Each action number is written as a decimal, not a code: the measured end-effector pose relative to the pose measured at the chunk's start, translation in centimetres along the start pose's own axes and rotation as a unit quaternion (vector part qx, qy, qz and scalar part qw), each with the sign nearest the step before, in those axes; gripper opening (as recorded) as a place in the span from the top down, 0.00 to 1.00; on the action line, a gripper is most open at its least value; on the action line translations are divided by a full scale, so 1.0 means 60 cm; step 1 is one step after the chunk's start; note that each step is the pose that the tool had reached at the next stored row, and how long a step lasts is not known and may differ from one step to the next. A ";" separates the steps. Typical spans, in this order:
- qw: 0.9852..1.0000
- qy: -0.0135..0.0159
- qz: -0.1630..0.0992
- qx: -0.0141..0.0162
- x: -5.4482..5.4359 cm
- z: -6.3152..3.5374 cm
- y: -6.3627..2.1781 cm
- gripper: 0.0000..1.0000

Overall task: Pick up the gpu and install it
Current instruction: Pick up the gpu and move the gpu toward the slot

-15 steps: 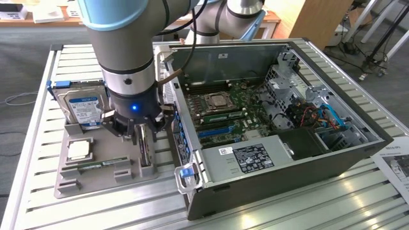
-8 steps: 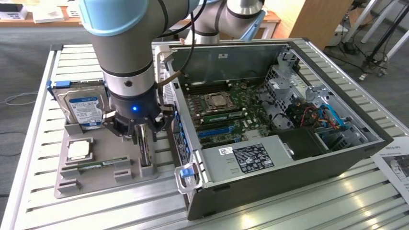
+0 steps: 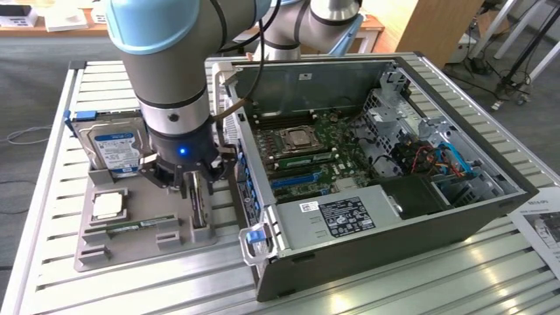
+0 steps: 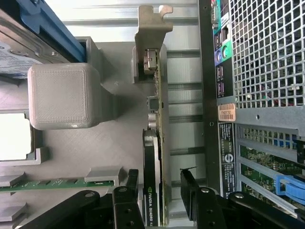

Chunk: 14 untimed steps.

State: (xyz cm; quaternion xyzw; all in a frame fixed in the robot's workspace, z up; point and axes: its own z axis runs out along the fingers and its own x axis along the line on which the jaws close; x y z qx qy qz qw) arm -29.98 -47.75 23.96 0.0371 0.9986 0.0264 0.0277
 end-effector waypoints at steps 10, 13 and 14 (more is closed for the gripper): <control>1.000 0.001 0.001 -0.016 0.003 0.016 0.004 0.51; 1.000 0.002 0.001 -0.017 0.003 0.018 0.004 0.51; 1.000 0.002 0.001 -0.017 0.003 0.019 0.004 0.51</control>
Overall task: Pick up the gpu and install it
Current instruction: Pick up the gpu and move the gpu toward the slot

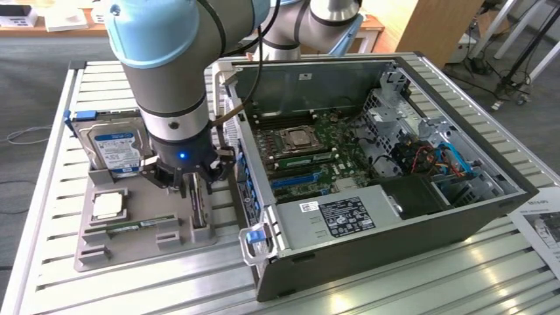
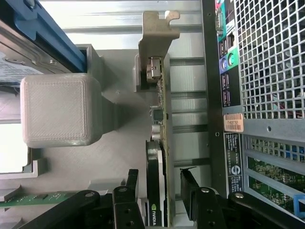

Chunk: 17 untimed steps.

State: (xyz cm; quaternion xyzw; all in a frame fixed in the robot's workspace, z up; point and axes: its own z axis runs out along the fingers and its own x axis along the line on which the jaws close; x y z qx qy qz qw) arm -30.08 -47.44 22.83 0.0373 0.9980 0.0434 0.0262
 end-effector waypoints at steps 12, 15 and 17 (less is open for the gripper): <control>1.000 0.007 0.001 0.002 0.000 0.002 0.000 0.59; 1.000 0.007 0.001 0.002 0.000 0.003 0.000 0.66; 1.000 0.007 0.000 0.002 -0.002 0.003 0.000 0.66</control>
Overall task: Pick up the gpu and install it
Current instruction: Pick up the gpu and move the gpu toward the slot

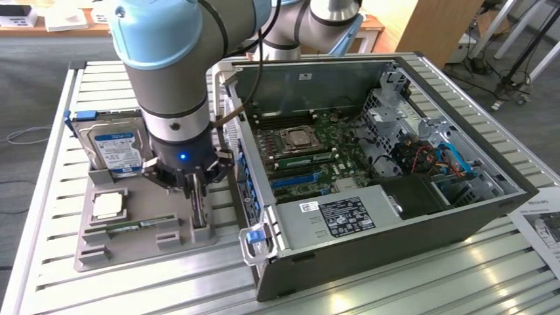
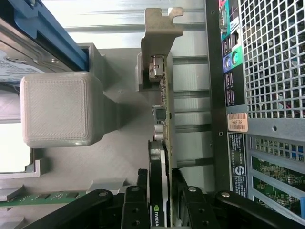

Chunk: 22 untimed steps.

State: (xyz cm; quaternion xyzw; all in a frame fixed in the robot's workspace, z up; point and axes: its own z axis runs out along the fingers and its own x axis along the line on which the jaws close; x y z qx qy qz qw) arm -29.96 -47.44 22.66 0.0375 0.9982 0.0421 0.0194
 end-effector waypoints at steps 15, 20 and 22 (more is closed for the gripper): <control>1.000 0.000 0.000 -0.004 -0.008 0.000 0.000 0.66; 1.000 0.004 0.001 -0.008 -0.009 0.001 0.000 0.66; 1.000 0.006 0.001 -0.008 -0.009 0.002 0.000 0.66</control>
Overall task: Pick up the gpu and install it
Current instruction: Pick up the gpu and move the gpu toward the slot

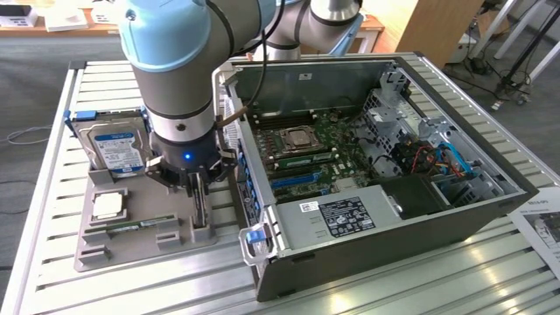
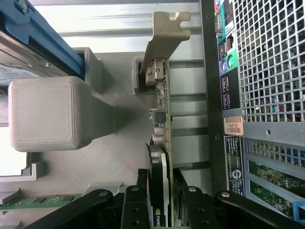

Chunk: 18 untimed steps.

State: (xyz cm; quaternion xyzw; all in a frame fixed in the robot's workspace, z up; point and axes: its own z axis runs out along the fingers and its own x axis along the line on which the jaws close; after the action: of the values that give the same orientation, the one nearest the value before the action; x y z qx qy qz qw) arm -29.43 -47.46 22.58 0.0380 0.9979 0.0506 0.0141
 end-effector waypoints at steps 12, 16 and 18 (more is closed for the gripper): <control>1.000 0.015 0.002 0.003 -0.007 0.001 0.000 0.66; 1.000 0.019 0.002 0.003 -0.008 0.001 0.001 0.66; 1.000 0.020 0.002 0.003 -0.008 0.001 0.001 0.66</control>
State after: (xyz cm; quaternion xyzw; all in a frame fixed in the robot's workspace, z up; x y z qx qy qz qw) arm -28.93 -47.46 22.56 0.0390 0.9981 0.0482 -0.0057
